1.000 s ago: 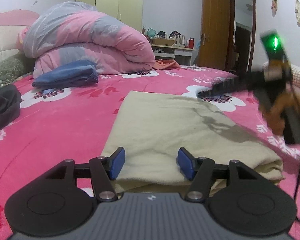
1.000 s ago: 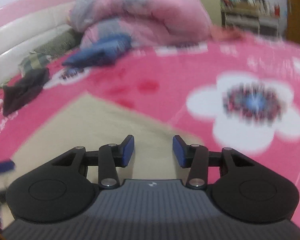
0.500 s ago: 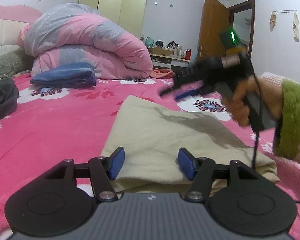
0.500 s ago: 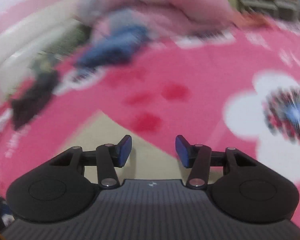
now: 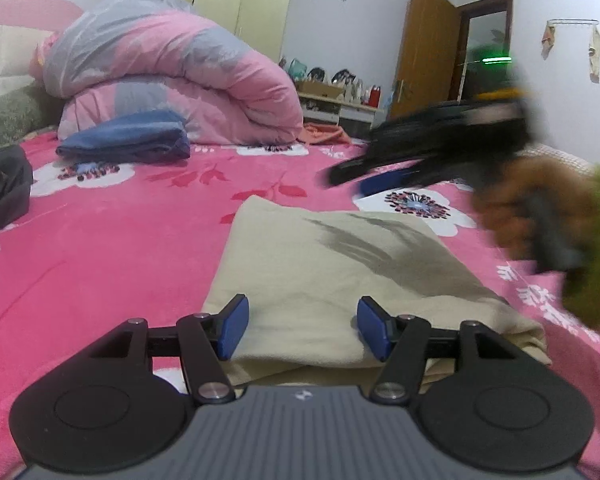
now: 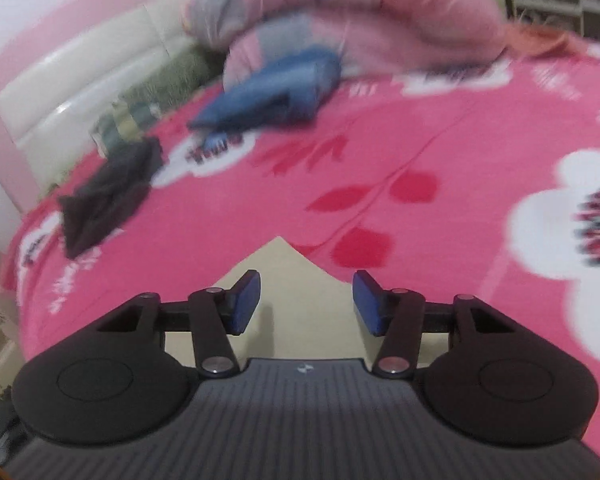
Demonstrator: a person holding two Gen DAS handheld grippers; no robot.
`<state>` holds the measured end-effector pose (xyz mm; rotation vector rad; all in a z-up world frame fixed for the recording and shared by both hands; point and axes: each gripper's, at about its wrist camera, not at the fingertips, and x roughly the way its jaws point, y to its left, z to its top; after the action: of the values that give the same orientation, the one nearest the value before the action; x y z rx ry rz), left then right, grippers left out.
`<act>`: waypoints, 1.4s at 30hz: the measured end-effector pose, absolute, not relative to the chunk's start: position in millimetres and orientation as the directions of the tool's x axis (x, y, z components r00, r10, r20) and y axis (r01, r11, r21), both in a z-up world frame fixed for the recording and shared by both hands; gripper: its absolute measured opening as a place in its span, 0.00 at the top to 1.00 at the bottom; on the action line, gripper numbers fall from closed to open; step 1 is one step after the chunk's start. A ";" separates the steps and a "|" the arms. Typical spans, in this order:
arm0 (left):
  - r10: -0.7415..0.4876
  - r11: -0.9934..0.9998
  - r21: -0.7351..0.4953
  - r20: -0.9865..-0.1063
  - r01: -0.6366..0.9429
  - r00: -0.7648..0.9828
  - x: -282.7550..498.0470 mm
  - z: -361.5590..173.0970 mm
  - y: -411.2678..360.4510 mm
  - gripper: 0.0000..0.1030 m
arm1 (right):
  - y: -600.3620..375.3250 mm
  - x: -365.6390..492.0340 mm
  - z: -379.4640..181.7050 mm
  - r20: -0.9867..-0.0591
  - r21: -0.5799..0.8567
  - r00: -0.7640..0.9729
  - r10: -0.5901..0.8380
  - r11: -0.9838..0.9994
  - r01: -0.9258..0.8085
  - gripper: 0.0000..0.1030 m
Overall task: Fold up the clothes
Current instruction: 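Lower the left tool to the trouser edge while the right tool moves beside it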
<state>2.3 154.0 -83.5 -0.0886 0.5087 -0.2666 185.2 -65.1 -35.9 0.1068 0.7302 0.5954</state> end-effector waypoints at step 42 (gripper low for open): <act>0.007 0.993 0.089 -0.691 0.076 0.722 27.3 -53.9 89.1 0.22 | -131.9 25.4 -92.7 -0.551 0.188 0.746 0.374 0.926 -0.326 0.29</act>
<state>27.3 89.1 -53.9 0.1136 0.7631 -0.0383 25.4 -131.9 -92.7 0.0811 0.6195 0.3840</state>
